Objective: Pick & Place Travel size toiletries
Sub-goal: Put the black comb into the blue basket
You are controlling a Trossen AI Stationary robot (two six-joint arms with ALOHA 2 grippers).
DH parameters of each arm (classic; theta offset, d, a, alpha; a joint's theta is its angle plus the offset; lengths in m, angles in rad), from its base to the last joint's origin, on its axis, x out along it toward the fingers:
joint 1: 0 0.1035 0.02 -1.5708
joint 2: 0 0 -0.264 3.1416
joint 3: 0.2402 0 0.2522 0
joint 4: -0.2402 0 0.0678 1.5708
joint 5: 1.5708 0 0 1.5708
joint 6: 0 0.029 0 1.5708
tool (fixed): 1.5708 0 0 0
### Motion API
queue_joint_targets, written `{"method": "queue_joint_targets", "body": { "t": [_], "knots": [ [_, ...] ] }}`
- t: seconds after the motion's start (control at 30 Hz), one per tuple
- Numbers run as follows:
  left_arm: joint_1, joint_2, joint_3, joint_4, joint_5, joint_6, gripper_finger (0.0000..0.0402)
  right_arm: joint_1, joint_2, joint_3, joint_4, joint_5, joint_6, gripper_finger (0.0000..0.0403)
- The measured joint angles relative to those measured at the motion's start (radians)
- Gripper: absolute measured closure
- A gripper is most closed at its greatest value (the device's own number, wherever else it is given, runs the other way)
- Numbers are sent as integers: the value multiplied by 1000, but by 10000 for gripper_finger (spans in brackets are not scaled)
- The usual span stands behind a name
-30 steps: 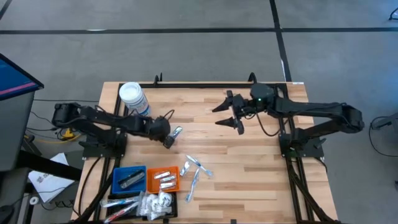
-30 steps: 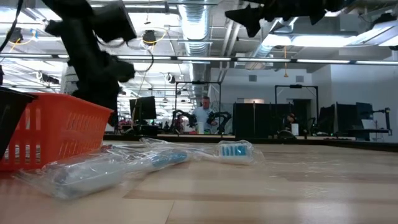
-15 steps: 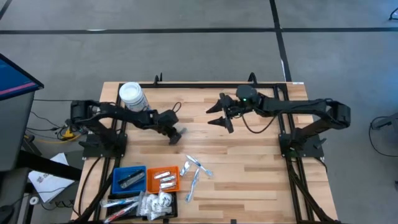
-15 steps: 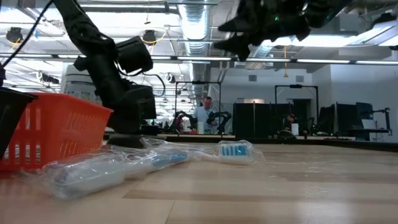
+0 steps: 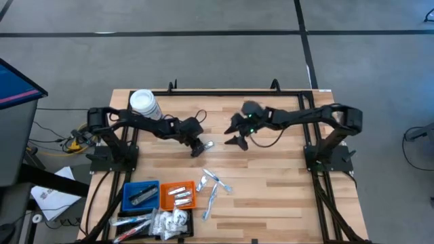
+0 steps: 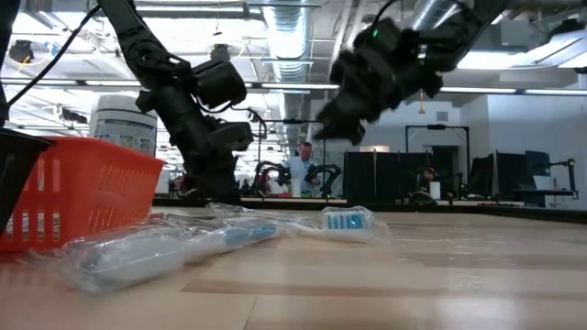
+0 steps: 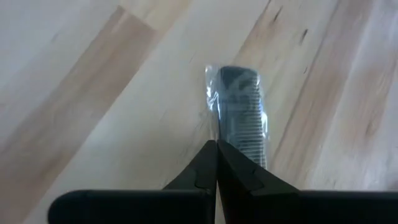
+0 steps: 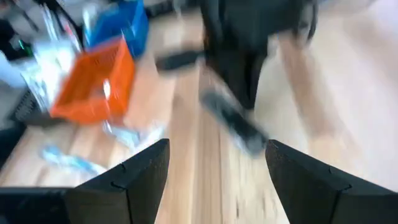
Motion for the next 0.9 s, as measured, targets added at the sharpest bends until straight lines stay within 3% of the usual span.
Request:
{"method": "queue_joint_targets", "body": {
  "t": [0.23, 0.4, 0.5, 0.7, 0.9],
  "knots": [
    [0, 32, 2, 6, -3, 4, 401, 69, 168, 15, -11, -1, -15, 143],
    [-7, 17, 0, 6, -16, 10, 401, 98, 199, 46, -11, 7, -38, 143],
    [-6, 17, 0, 8, 1, 13, 401, 118, 199, 71, -13, 104, -53, 143],
    [-6, 31, 0, 20, 15, 10, 401, 183, 199, 84, -23, 379, -238, 143],
    [-6, 33, 1, 23, 31, -8, 401, 215, 199, 85, -14, 422, -245, 143]
  ]
}}
